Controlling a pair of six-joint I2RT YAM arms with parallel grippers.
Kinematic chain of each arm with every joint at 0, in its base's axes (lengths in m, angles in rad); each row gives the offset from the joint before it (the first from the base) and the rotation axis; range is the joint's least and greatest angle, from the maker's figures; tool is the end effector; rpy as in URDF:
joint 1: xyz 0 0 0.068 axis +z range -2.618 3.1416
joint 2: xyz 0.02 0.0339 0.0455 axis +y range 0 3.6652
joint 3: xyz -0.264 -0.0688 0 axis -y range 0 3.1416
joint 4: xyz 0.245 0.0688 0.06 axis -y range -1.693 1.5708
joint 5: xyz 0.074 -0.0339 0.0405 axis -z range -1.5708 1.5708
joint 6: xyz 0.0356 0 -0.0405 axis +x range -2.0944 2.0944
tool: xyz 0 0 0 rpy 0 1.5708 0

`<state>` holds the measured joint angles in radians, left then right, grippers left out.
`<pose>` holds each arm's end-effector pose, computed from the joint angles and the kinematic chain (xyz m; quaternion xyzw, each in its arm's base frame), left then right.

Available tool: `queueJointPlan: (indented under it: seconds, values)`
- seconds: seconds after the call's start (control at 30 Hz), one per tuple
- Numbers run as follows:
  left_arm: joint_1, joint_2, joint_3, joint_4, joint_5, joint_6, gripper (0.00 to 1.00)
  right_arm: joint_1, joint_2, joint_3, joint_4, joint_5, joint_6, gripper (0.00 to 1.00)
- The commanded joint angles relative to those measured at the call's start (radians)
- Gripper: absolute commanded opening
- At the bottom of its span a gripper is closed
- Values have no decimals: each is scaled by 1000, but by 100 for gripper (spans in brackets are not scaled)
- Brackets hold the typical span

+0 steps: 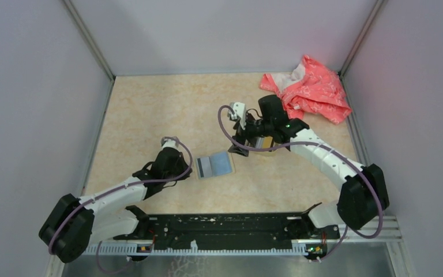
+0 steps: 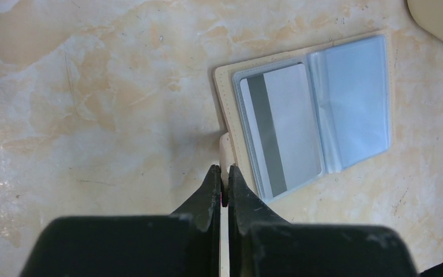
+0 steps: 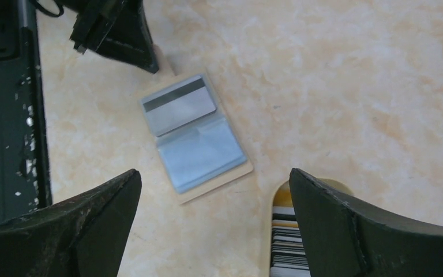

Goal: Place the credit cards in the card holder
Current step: Close the card holder at the center of the board.

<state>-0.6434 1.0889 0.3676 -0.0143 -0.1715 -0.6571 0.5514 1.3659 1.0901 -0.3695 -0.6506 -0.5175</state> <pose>0.1654 -0.1164 0.1575 -0.0410 0.9104 -0.1823 0.3690 0.2443 0.1756 0.3014 -0.5547 0.6570 0.2931 0.4181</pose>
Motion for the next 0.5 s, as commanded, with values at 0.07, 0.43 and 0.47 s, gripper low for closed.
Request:
queueJointPlan:
  seconds: [0.07,0.43,0.47]
  values:
    - [6,-49,-49,89,76,30,0,-7,95,-66,16,-99,87,97]
    - [6,-136,-72,78,118,-1,0,-61,243,-119,174,30,424,75]
    - [7,-140,-72,77,122,0,0,-60,249,-130,201,39,453,74]
